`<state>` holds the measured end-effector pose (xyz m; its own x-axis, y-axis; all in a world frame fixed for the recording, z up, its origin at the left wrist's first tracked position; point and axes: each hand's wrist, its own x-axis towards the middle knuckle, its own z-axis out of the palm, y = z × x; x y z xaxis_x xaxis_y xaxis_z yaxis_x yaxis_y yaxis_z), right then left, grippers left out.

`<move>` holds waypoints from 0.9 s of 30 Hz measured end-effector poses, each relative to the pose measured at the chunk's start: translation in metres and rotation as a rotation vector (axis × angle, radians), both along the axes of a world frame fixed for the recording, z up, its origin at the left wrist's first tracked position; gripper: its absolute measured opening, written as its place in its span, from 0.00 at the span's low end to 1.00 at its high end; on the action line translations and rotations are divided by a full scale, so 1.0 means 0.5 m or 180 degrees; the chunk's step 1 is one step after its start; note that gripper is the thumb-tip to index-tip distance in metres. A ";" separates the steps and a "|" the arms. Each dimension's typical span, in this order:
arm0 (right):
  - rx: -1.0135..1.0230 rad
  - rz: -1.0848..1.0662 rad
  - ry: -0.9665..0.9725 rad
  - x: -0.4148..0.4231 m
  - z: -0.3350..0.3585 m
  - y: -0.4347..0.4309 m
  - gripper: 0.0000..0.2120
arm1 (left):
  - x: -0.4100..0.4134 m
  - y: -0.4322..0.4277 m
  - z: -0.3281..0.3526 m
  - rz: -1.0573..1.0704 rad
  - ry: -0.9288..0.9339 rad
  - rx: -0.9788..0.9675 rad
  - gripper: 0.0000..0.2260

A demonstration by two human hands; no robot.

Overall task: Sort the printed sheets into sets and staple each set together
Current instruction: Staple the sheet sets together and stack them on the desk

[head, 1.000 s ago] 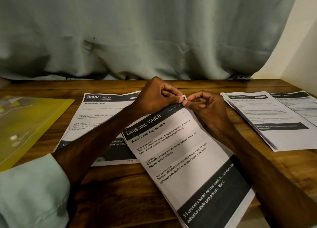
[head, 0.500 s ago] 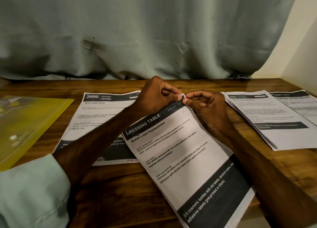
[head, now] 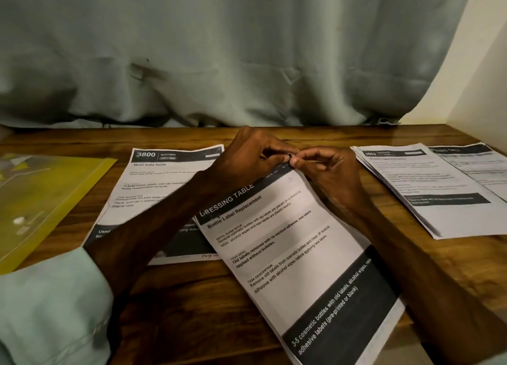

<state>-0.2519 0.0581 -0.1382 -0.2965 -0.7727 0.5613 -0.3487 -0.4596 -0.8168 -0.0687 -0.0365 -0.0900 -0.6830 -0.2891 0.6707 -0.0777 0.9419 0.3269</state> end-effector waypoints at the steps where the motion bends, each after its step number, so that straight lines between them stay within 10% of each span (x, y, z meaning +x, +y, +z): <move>1: 0.0006 0.0025 -0.0046 0.000 -0.001 -0.001 0.08 | -0.001 0.000 0.000 -0.0012 0.0025 -0.0021 0.12; 14: 0.0120 0.0131 0.0067 -0.009 -0.012 -0.009 0.09 | -0.003 -0.001 0.001 -0.0009 -0.0054 0.0009 0.07; 27: 0.0191 0.0253 0.0355 -0.005 -0.005 0.001 0.07 | 0.010 -0.048 -0.031 0.0232 -0.0323 0.1486 0.06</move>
<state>-0.2542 0.0584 -0.1408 -0.1715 -0.8244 0.5395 -0.4033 -0.4409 -0.8019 -0.0636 -0.0605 -0.1057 -0.7051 -0.5931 0.3887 -0.1916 0.6871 0.7009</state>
